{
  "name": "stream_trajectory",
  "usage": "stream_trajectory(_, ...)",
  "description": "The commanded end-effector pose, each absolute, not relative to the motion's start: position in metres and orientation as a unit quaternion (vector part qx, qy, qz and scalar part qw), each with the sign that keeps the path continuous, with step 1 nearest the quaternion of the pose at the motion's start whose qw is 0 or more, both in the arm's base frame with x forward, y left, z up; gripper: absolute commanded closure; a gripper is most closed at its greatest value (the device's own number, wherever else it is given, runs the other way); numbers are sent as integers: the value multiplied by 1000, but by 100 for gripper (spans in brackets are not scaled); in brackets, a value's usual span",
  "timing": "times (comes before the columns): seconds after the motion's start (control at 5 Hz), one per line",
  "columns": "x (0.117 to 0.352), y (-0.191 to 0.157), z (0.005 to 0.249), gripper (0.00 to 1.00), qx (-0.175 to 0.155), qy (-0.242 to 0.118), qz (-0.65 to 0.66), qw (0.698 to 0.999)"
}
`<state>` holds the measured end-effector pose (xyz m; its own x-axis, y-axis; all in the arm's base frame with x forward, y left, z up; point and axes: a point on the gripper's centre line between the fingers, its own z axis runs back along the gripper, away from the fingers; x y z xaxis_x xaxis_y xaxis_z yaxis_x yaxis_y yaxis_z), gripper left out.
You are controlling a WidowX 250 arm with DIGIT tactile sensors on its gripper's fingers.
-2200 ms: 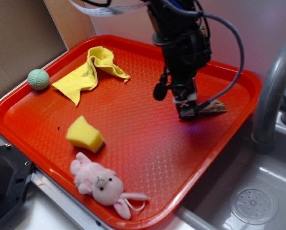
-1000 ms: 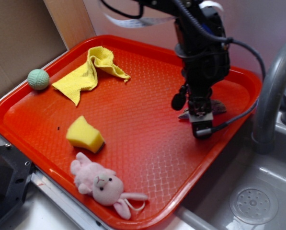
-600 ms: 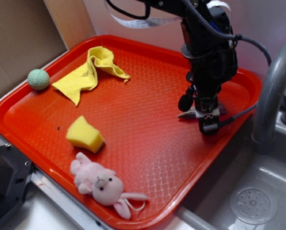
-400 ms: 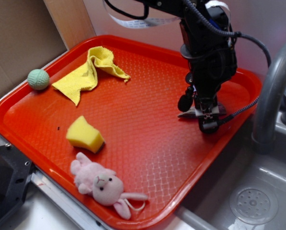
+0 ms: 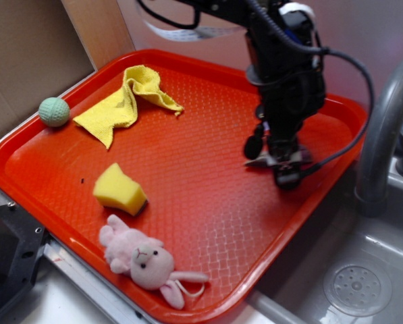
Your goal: Grab the wood chip.
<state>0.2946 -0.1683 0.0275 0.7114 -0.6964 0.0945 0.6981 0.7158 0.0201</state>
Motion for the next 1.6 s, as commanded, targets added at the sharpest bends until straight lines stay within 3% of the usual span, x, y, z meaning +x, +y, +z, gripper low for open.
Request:
stream_trajectory(0.0, 286, -94, 127, 100, -7, -109, -189, 976)
stream_trajectory(0.2, 285, -43, 163, 100, -23, -142, -63, 988)
stream_trajectory(0.4, 280, -11, 191, 100, 0, -103, 60, 993)
stream_trajectory(0.6, 272, 0, 204, 100, 12, -71, 148, 986)
stream_trajectory(0.8, 260, -1, 212, 100, 11, -61, 139, 988)
stream_trajectory(1.0, 240, -14, 210, 100, 39, -62, 124, 990)
stream_trajectory(1.2, 213, -16, 219, 100, 20, -94, 97, 991)
stream_trajectory(1.4, 216, -20, 221, 100, 13, -94, 91, 991)
